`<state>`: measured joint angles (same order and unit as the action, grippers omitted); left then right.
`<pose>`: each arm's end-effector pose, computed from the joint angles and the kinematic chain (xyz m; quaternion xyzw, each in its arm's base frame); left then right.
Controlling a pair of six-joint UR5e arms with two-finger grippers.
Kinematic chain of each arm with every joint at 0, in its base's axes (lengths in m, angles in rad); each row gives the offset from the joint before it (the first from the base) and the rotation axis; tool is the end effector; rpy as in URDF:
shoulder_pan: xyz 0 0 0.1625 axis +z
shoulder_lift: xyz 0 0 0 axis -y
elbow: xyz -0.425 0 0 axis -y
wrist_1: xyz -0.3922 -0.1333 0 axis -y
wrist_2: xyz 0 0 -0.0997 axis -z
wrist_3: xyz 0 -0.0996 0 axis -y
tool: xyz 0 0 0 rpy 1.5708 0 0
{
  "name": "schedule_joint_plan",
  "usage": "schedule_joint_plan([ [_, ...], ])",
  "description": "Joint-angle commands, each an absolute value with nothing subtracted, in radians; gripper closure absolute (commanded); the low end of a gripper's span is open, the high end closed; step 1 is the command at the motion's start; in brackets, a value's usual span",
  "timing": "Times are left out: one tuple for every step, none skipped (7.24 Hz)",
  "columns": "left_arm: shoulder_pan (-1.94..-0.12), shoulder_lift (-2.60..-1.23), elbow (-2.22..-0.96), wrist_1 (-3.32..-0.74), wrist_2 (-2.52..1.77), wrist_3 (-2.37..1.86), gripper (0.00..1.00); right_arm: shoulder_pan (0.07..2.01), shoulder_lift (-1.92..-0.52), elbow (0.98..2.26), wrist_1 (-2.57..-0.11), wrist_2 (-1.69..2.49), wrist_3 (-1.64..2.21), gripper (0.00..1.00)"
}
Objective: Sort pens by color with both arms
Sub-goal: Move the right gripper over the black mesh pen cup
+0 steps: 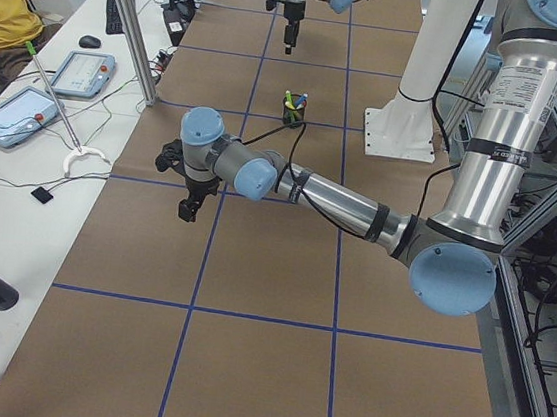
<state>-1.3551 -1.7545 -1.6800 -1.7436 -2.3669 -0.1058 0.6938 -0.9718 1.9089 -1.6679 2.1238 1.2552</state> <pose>0.0621 -0.5735 0.4846 0.1496 0.4063 0.1386 0.8907 -0.4107 -0.4469 0.1798 -0.0285 -0.4639 0.0558 0.8837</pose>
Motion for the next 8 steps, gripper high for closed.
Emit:
schedule_joint_plan([
  [-1.351, -1.755, -1.680, -1.743, -2.367, -0.106, 0.00, 0.592, -0.908, 1.893, -1.785, 2.031, 1.272, 0.00],
  [-1.351, -1.755, -1.680, -1.744, -2.367, -0.107, 0.00, 0.571, -0.878, 1.860, -1.793, 2.020, 1.272, 0.00],
  [-1.350, -1.755, -1.680, -1.743, -2.367, -0.106, 0.00, 0.531, -0.865, 1.841, -1.795, 1.985, 1.272, 0.03],
  [-1.350, -1.755, -1.678, -1.744, -2.367, -0.107, 0.00, 0.503, -0.861, 1.839, -1.793, 1.976, 1.270, 0.21],
  [-1.350, -1.755, -1.678, -1.744, -2.367, -0.106, 0.00, 0.488, -0.848, 1.833, -1.793, 1.974, 1.266, 0.35],
  [-1.350, -1.755, -1.678, -1.744, -2.367, -0.106, 0.00, 0.485, -0.824, 1.806, -1.793, 1.973, 1.256, 0.37],
  [-1.348, -1.755, -1.678, -1.744, -2.367, -0.106, 0.00, 0.485, -0.792, 1.755, -1.792, 1.956, 1.249, 0.37],
  [-1.348, -1.755, -1.678, -1.744, -2.367, -0.106, 0.00, 0.485, -0.782, 1.738, -1.790, 1.948, 1.212, 0.37],
])
